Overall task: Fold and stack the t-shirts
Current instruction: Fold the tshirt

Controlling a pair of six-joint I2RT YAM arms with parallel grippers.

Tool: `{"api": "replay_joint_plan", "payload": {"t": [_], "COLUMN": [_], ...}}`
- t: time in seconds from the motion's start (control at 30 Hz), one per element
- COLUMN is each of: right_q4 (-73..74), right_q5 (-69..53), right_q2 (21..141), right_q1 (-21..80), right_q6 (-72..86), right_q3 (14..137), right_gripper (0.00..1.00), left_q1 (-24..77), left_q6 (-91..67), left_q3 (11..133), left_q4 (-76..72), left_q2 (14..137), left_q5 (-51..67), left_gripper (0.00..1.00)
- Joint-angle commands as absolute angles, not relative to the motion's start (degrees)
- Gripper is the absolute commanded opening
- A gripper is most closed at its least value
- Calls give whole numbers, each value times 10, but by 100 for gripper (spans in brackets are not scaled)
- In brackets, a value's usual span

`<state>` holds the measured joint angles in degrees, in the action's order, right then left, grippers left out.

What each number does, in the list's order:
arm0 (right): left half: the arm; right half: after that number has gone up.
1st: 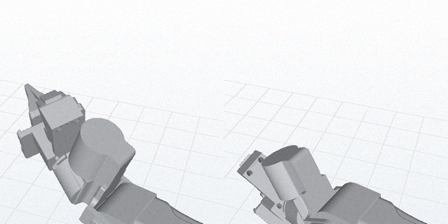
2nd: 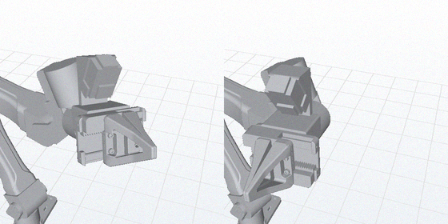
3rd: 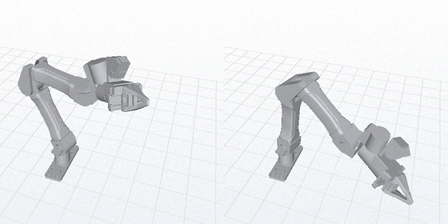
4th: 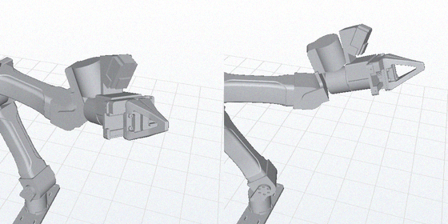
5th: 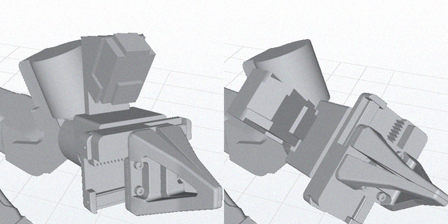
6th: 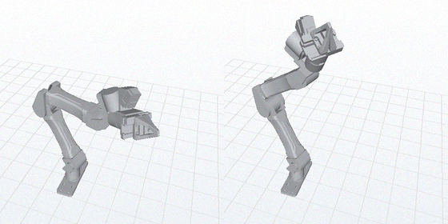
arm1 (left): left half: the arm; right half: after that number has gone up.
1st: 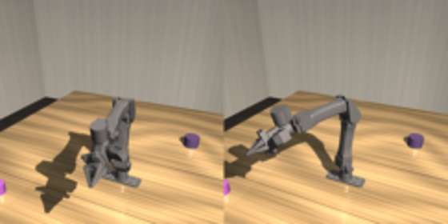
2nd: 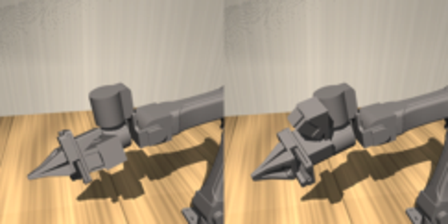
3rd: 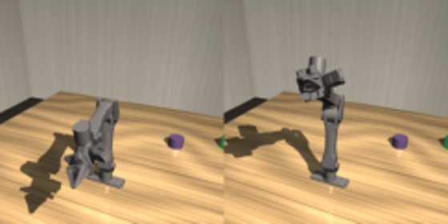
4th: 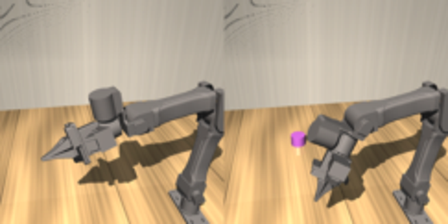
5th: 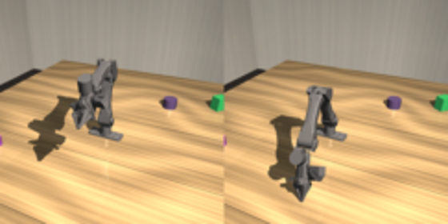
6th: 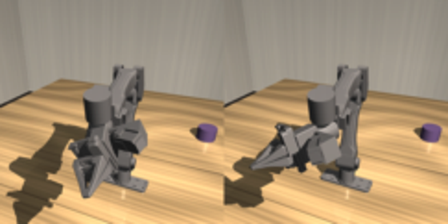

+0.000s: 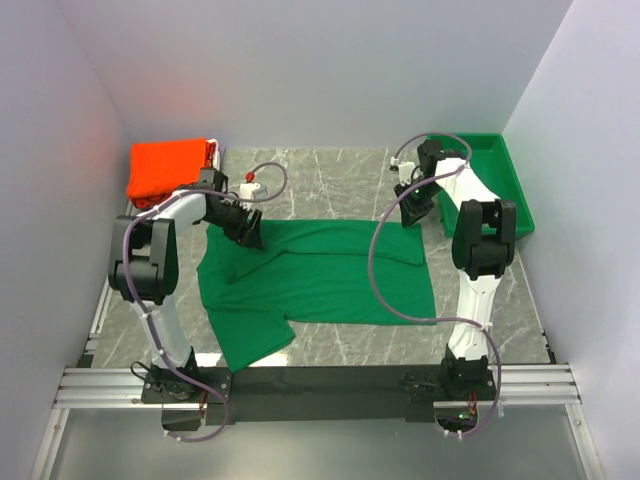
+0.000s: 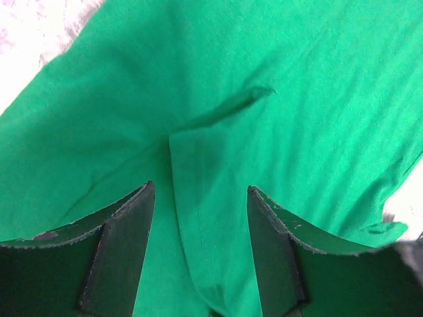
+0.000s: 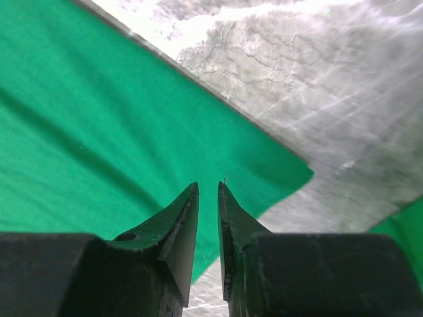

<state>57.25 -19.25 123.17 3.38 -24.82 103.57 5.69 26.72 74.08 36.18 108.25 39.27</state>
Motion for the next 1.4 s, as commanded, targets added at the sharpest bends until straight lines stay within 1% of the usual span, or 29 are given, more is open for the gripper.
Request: {"api": "replay_joint_plan", "payload": {"t": [0.0,0.23,0.33,0.37,0.4,0.5,0.67,0.7,0.77,0.87,0.97,1.07,1.1,1.23,1.3,1.37], "right_q4": [568,565,566,566,567,568,571,571,574,584,585,577,575,549,527,514], "right_q5": [-183,-176,-174,-173,-172,-169,-168,-165,-162,-152,-128,-105,-98,-74,-67,-63], "right_q2": [1227,1230,1231,1230,1230,1229,1218,1217,1213,1207,1190,1170,1163,1144,1143,1150], "right_q1": [43,42,41,42,42,41,43,43,42,41,39,29,27,18,15,15], "right_q6": [-226,-224,-226,-227,-227,-229,-234,-236,-240,-243,-236,-214,-206,-164,-151,-137], "right_q3": [1056,1052,1056,1056,1056,1057,1051,1050,1045,1043,1028,1004,992,957,939,935], "right_gripper": [25,24,24,24,24,24,23,23,23,24,24,27,30,38,40,40], "left_q1": [65,88,94,96,98,102,134,154,172,197,190,128,115,63,45,33], "left_q6": [236,233,233,233,236,247,328,341,370,416,420,386,378,324,314,295], "left_q3": [784,781,784,788,792,793,761,757,740,733,735,743,746,740,738,743], "left_q4": [349,345,347,352,359,373,417,439,455,504,512,471,462,388,353,331], "left_q2": [1103,1130,1140,1142,1144,1121,1062,1052,1048,1051,1043,1006,1002,980,984,999], "left_q5": [422,416,413,416,421,442,461,456,451,439,429,427,422,365,345,314], "left_gripper": [63,64,62,60,56,49,43,42,41,42,45,53,56,60,61,60]}}
